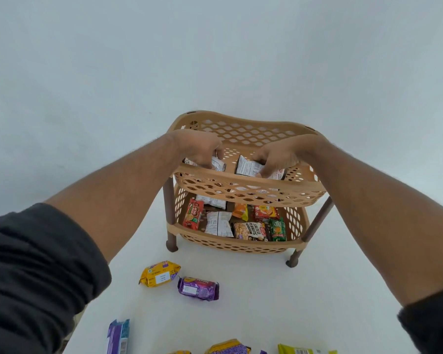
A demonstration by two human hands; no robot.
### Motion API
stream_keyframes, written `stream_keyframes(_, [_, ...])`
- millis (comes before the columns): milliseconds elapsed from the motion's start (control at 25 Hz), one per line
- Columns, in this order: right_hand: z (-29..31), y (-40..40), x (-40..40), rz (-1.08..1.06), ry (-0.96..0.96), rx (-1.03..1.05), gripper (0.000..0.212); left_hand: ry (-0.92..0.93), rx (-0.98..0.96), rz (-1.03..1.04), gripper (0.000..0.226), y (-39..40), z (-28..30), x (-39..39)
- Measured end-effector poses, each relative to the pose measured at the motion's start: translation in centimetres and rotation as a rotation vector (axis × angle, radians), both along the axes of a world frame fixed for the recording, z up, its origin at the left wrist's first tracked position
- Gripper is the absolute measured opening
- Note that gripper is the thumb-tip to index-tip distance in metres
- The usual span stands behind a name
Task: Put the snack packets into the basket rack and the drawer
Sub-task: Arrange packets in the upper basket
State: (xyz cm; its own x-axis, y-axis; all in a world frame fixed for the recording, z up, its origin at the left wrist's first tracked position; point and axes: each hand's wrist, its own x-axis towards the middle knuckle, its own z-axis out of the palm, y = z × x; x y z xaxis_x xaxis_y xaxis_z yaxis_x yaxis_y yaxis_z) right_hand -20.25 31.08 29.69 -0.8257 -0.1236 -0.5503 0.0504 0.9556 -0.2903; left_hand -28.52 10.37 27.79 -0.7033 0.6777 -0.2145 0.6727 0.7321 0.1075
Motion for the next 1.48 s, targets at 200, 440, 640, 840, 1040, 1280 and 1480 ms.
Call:
stream_keyframes(200, [-1.6,-0.8,-0.5,0.0,0.131,0.088,0.045,-0.071,0.045,0.021,0.046,-0.1,0.5,0.2])
stream_keyframes(440, [-1.9,-0.8,0.0,-0.041,0.45,0.072,0.029,-0.025,0.073,0.079,0.016,0.1,1.0,0.8])
stream_keyframes(640, [-2.7,-1.7,0.5,0.027,0.312,0.068,0.01,0.0,-0.164,0.145,0.016,0.3,0.0,1.4])
stream_keyframes(840, [-3.0,-1.7,0.2,-0.007,0.267,0.065,0.027,-0.012,-0.186,0.193,0.03,0.5,-0.2,1.4])
stream_keyframes(1040, [-3.5,-1.5,0.3,-0.029,0.297,0.082,0.03,-0.038,-0.163,0.191,0.028,0.9,-0.5,1.6])
stream_keyframes(1280, [-3.5,-1.2,0.4,-0.016,0.305,0.075,0.026,0.024,-0.193,0.165,0.026,1.1,-0.8,1.6])
stream_keyframes(1480, [-3.5,-1.4,0.7,-0.015,0.333,0.059,0.019,0.041,-0.219,0.179,0.025,1.1,-1.0,1.5])
